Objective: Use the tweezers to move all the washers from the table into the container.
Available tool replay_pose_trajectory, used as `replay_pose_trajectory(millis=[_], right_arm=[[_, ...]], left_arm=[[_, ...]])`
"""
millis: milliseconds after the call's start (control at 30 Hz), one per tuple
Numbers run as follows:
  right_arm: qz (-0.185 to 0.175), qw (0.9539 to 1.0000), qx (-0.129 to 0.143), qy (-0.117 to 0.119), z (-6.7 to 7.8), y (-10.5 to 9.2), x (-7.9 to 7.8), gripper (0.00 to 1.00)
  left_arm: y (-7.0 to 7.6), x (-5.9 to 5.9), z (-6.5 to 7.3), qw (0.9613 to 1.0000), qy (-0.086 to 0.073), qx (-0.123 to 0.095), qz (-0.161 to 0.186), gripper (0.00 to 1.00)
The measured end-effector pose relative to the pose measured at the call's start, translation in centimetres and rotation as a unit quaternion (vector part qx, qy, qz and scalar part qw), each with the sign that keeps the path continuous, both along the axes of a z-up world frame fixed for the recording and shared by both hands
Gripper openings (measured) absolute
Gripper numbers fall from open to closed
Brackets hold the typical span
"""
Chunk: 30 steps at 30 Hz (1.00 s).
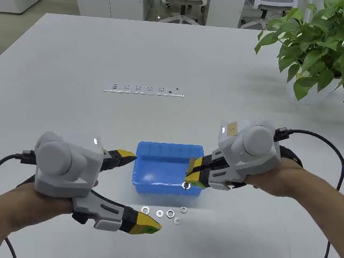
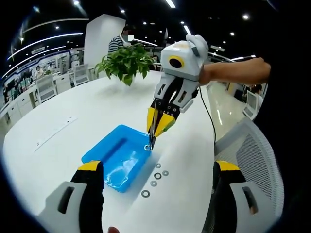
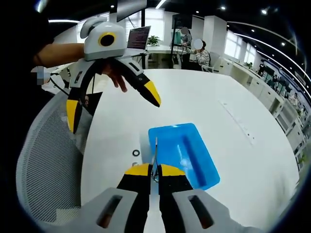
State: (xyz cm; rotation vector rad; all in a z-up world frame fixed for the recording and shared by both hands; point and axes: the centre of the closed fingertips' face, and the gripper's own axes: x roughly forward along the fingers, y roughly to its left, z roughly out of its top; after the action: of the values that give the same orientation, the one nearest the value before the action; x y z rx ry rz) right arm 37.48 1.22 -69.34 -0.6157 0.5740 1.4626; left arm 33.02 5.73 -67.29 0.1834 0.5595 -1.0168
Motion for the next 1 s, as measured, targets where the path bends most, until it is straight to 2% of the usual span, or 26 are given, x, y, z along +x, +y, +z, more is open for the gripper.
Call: replay_pose_trajectory(millis=[333,533,1000], right_arm=[[0.001,1.0000,0.000,-0.005,-0.8,0.8,1.9,0.05],[-0.006,1.0000,0.001,-0.008,-1.8,1.1,3.0,0.05],[-0.010,0.9999,-0.006,0.003,-4.0,1.1,3.7,0.05]], left_arm=[[0.5,0.8,0.1,1.0000,0.000,-0.004,0.005,0.99],[0.5,1.5,0.5,0.9999,-0.006,-0.012,0.008,0.99],[0.3,3.1,0.4,0.9999,-0.008,-0.014,0.004,0.98]])
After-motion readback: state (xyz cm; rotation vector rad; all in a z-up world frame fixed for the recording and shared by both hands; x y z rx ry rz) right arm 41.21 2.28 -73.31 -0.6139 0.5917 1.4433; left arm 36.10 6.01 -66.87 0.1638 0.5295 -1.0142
